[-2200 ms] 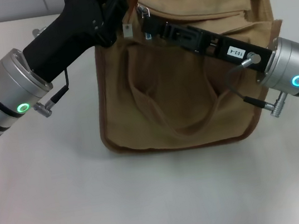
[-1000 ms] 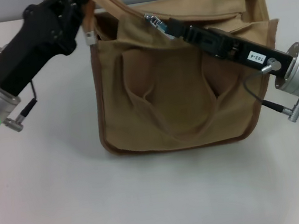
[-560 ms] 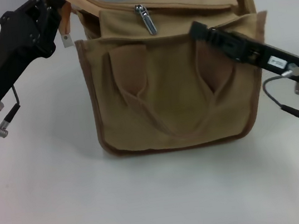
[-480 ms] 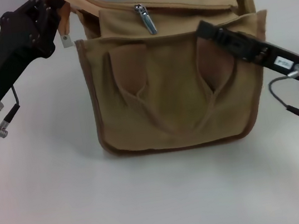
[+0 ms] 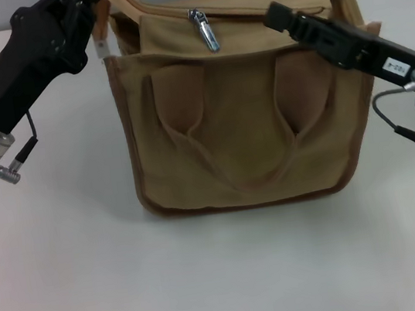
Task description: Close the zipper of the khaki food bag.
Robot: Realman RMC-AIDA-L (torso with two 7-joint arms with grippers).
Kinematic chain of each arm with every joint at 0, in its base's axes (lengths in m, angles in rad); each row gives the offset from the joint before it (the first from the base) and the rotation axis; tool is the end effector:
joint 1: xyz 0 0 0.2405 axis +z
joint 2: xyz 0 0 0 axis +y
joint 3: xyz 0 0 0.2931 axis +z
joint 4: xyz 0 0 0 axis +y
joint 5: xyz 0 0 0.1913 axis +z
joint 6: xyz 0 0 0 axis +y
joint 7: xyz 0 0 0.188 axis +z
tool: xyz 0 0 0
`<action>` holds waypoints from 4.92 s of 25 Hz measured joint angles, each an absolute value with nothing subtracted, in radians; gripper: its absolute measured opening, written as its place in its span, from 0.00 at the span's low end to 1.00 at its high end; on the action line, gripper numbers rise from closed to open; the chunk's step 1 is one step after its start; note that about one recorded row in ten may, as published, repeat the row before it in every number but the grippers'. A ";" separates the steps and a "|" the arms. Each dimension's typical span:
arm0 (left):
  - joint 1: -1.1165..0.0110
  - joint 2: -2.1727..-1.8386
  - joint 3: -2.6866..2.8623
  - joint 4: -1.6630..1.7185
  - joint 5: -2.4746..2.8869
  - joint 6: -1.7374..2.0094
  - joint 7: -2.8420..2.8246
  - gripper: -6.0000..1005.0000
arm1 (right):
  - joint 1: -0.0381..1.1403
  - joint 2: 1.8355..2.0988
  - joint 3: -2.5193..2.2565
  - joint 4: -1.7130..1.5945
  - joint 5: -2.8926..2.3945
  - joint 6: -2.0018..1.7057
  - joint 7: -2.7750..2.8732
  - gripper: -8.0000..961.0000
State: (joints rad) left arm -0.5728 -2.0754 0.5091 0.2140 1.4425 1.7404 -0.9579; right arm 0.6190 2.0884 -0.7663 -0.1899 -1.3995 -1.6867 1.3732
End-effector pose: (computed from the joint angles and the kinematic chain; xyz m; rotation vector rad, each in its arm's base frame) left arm -0.2084 0.3585 -0.0090 -2.1192 -0.4100 -1.5118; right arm 0.1856 0.3489 -0.0552 -2.3837 0.9598 1.6198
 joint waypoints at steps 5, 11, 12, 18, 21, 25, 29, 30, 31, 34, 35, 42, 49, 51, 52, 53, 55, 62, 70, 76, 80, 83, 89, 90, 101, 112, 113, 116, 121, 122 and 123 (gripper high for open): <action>-0.595 -2.077 0.524 0.209 1.447 1.751 -0.960 0.04 | 0.639 2.088 -0.793 -0.190 -1.403 -1.617 1.362 0.10; -0.621 -2.078 0.546 0.209 1.448 1.741 -0.960 0.04 | 0.667 2.089 -0.845 -0.185 -1.404 -1.585 1.365 0.28; -0.621 -2.078 0.546 0.209 1.448 1.741 -0.960 0.04 | 0.671 2.090 -0.851 -0.184 -1.404 -1.585 1.365 0.30; -0.644 -2.079 0.551 0.209 1.449 1.737 -0.960 0.04 | 0.691 2.090 -0.873 -0.184 -1.405 -1.568 1.370 0.45; -0.655 -2.079 0.552 0.208 1.450 1.738 -0.960 0.04 | 0.701 2.089 -0.873 -0.185 -1.405 -1.542 1.381 0.51; -0.665 -2.079 0.559 0.206 1.450 1.738 -0.960 0.04 | 0.720 2.089 -0.877 -0.182 -1.405 -1.500 1.406 0.51; -0.670 -2.080 0.566 0.206 1.450 1.736 -0.960 0.04 | 0.739 2.091 -0.907 -0.182 -1.405 -1.506 1.424 0.50; -0.672 -2.080 0.566 0.206 1.450 1.732 -0.960 0.04 | 0.745 2.091 -0.918 -0.181 -1.402 -1.517 1.425 0.49; -0.672 -2.080 0.566 0.206 1.450 1.732 -0.960 0.04 | 0.745 2.091 -0.918 -0.181 -1.402 -1.517 1.425 0.49; -0.671 -2.080 0.566 0.206 1.446 1.732 -0.960 0.04 | 0.740 2.092 -0.912 -0.181 -1.390 -1.515 1.426 0.48; -0.669 -2.080 0.566 0.206 1.444 1.731 -0.960 0.04 | 0.735 2.092 -0.911 -0.181 -1.376 -1.514 1.427 0.47; -0.669 -2.080 0.566 0.206 1.443 1.731 -0.958 0.04 | 0.732 2.092 -0.913 -0.181 -1.368 -1.510 1.430 0.44; -0.668 -2.080 0.566 0.205 1.443 1.730 -0.958 0.04 | 0.737 2.092 -0.917 -0.181 -1.371 -1.507 1.415 0.41; -0.668 -2.080 0.566 0.203 1.443 1.730 -0.956 0.04 | 0.735 2.092 -0.914 -0.181 -1.370 -1.507 1.415 0.27; -0.668 -2.080 0.565 0.200 1.443 1.730 -0.954 0.04 | 0.735 2.092 -0.914 -0.181 -1.370 -1.506 1.415 0.19; -0.668 -2.080 0.565 0.199 1.443 1.730 -0.954 0.04 | 0.735 2.092 -0.915 -0.181 -1.370 -1.506 1.414 0.16; -0.669 -2.080 0.564 0.198 1.443 1.730 -0.953 0.04 | 0.735 2.092 -0.917 -0.181 -1.370 -1.499 1.414 0.08; -0.663 -2.080 0.558 0.196 1.443 1.730 -0.951 0.04 | 0.717 2.092 -0.914 -0.181 -1.368 -1.489 1.414 0.01; -0.610 -2.073 0.520 0.206 1.430 1.713 -0.950 0.04 | 0.658 2.088 -0.908 -0.203 -1.343 -1.493 1.419 0.01; -0.590 -2.071 0.513 0.214 1.428 1.709 -0.949 0.04 | 0.630 2.084 -0.905 -0.205 -1.341 -1.493 1.420 0.01; -0.577 -2.071 0.511 0.222 1.420 1.705 -0.949 0.04 | 0.578 2.083 -0.878 -0.227 -1.341 -1.494 1.425 0.01; -0.572 -2.071 0.509 0.222 1.419 1.703 -0.949 0.04 | 0.557 2.082 -0.859 -0.232 -1.341 -1.494 1.426 0.01; -0.556 -2.071 0.493 0.222 1.418 1.696 -0.949 0.04 | 0.486 2.080 -0.807 -0.261 -1.341 -1.494 1.427 0.01; -0.552 -2.071 0.488 0.223 1.418 1.693 -0.949 0.04 | 0.462 2.079 -0.791 -0.271 -1.342 -1.495 1.427 0.01; -0.532 -2.071 0.490 0.224 1.416 1.679 -0.945 0.06 | 0.373 2.081 -0.647 -0.273 -1.342 -1.549 1.366 0.01; -0.508 -2.069 0.532 0.285 1.424 1.702 -0.894 0.19 | 0.396 2.086 -0.656 -0.210 -1.343 -1.597 1.176 0.16; -0.504 -2.069 0.536 0.301 1.425 1.700 -0.894 0.22 | 0.399 2.086 -0.656 -0.205 -1.345 -1.603 1.161 0.20; -0.483 -2.066 0.550 0.345 1.426 1.697 -0.881 0.28 | 0.404 2.087 -0.655 -0.192 -1.345 -1.623 1.116 0.41; -0.374 -2.044 0.634 0.507 1.479 1.624 -0.845 0.40 | 0.407 2.087 -0.653 -0.179 -1.344 -1.650 1.085 0.67; -0.356 -2.032 0.636 0.526 1.497 1.632 -0.873 0.44 | 0.406 2.086 -0.654 -0.181 -1.345 -1.654 1.084 0.71; -0.344 -2.021 0.637 0.530 1.508 1.650 -0.889 0.48 | 0.407 2.086 -0.655 -0.182 -1.346 -1.659 1.081 0.72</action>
State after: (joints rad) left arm -0.3441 -2.0208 0.6366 0.5303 1.5084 1.6496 -0.8893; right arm 0.4069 2.0857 -0.6548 -0.1818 -1.3462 -1.6595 1.0812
